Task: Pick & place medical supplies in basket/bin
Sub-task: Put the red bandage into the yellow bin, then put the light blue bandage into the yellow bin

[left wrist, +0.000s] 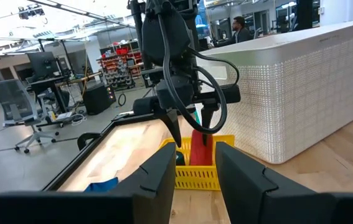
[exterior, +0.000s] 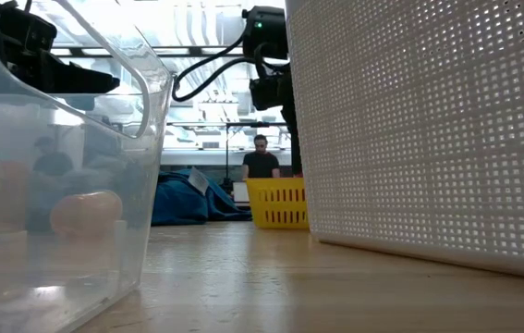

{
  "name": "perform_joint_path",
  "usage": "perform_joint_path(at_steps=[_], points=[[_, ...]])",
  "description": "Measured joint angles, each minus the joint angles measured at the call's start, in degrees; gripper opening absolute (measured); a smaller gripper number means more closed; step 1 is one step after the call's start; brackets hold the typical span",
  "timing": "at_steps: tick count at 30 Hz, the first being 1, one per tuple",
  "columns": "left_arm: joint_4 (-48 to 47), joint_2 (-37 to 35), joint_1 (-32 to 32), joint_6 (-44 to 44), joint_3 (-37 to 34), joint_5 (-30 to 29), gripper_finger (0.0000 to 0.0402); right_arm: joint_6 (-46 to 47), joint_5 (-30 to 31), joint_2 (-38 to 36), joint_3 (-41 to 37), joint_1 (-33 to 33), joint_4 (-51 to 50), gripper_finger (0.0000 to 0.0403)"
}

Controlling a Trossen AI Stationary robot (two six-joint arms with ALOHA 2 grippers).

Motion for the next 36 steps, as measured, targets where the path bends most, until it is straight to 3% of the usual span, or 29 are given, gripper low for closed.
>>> perform_joint_path(at_steps=[12,20,36], points=[[0.0,0.0,0.0,0.0,0.0,0.0,0.0118,0.5,0.1,-1.6,0.5,0.0,0.1,0.0199],[0.0,0.0,0.0,0.0,0.0,0.0,0.0118,1.1,9.1,-7.5,1.6,0.0,0.5,0.0199],[0.0,0.0,0.0,0.0,0.0,0.0,0.0118,16.1,11.1,-16.5,1.9,-0.7,0.4,0.0216]])
